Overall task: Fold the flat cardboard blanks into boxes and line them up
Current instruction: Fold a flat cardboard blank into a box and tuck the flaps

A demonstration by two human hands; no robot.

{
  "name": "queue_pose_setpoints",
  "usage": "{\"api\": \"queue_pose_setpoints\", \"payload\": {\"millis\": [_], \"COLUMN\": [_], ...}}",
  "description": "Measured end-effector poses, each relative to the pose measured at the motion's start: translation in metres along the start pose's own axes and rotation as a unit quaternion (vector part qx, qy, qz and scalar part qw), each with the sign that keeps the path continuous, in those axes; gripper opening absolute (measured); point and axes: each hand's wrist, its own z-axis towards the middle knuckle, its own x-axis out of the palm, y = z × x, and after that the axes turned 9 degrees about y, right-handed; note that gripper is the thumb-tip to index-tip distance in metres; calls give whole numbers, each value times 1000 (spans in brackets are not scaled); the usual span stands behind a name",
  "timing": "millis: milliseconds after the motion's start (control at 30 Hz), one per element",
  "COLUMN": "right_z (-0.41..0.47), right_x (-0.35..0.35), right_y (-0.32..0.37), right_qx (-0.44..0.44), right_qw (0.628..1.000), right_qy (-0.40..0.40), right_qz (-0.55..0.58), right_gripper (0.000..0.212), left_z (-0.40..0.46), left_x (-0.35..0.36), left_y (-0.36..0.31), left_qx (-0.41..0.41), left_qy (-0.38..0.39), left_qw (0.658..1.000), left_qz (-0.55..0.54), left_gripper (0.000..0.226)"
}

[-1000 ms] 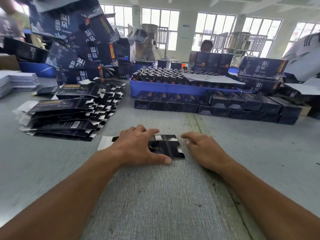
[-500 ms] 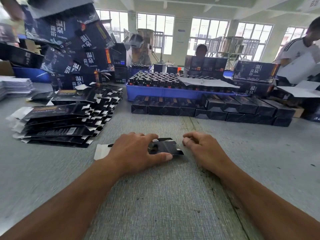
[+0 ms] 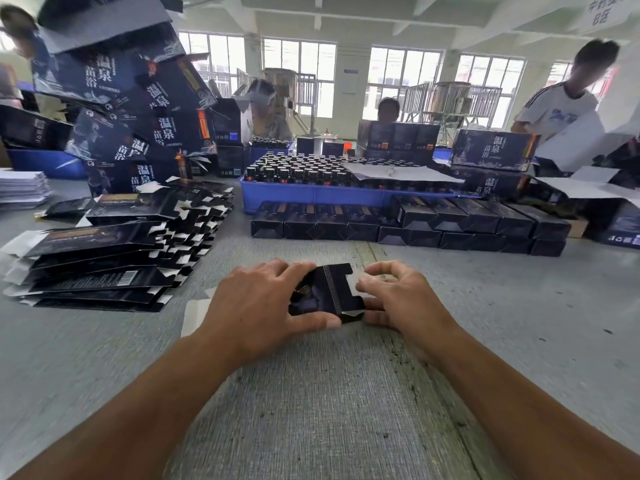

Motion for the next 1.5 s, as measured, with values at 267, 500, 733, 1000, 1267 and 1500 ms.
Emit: {"api": "queue_pose_setpoints", "payload": {"millis": [267,500,733,1000,1267,1500], "right_z": [-6,-6,-10,-12,-15,-19], "right_x": [-1,-2,-7,4,10,15], "right_y": [4,6,12,14,17,15], "right_qx": [-28,8,-28,-130,-171,-198], "right_qw": [995,992,989,985,979,962], "right_qy": [91,124,148,61,15,-15], "right_qz": [13,30,6,-93,-113,-187], "right_gripper": [13,15,26,47,60,66], "left_z": [-3,-9,-10,-10,-11,-12], "left_x": [-7,-6,-10,-15,-14,-14], "left_y": [-6,-4,-5,-9,-7,-1], "left_qx": [70,105,105,109,110,105], "left_qy": [-14,-70,-67,-46,-96,-115], "left_qw": [997,992,992,993,989,987], "left_qz": [34,1,-30,-19,-38,-43], "left_gripper": [105,78,70,67,66,61]}}
